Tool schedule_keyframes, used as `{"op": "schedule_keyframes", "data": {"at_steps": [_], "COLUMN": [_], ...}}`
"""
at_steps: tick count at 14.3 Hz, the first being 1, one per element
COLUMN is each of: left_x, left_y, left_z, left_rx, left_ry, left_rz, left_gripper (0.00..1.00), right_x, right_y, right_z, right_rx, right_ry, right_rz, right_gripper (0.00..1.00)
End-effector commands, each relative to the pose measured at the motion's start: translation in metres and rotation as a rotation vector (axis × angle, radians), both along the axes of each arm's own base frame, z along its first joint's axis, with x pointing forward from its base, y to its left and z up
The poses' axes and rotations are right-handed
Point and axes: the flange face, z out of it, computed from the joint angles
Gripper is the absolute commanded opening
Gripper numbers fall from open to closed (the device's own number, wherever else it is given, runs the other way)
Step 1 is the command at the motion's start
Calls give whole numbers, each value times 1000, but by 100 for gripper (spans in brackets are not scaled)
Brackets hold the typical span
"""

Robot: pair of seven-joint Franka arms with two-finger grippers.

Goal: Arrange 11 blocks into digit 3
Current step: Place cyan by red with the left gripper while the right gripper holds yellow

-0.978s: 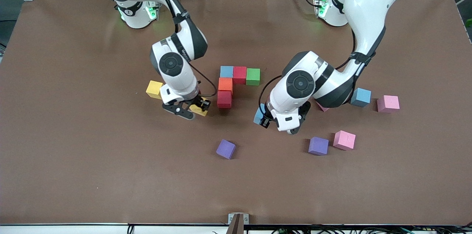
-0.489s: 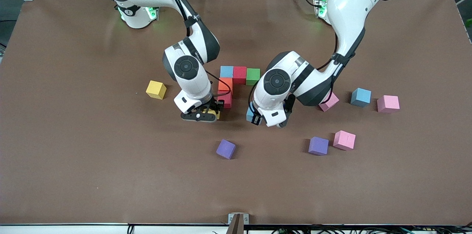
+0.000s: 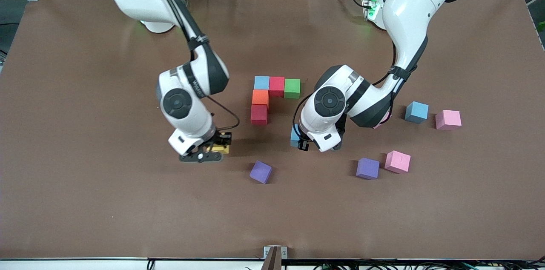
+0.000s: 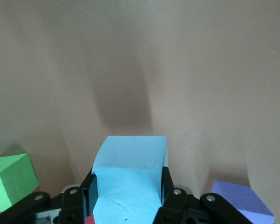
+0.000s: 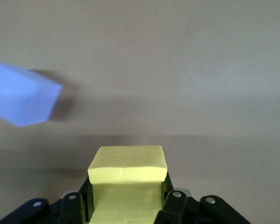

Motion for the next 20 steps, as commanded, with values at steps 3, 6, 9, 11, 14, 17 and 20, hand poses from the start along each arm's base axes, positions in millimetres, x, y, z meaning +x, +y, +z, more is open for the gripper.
{"op": "schedule_keyframes", "data": {"at_steps": [3,6,9,11,14,17,20], "left_x": [-26,-46,-59,-71,-83,-95,-96], "left_y": [-22,-35,-48,-53,-57,-66,-69], "left_z": [-29,-44,-51,-58,-69,-71,-72], "left_rx": [-15,-14,-20,-17,-33,-55,-72], "left_ry": [8,14,27,37,41,43,54], "left_rz": [110,150,156,144,134,146,159], "left_gripper": [18,18,19,18,18,18,18], "right_x": [27,35,36,36,33,28,25], "right_y": [-66,-100,-106,-106,-105,-98,-85], "right_z": [-6,-7,-9,-8,-13,-17,-18], "right_rx": [-6,-12,-13,-12,-15,-16,-15], "right_ry": [17,33,37,37,49,58,56], "right_rz": [74,115,129,130,122,107,71], "right_gripper": [0,0,0,0,0,0,0]}}
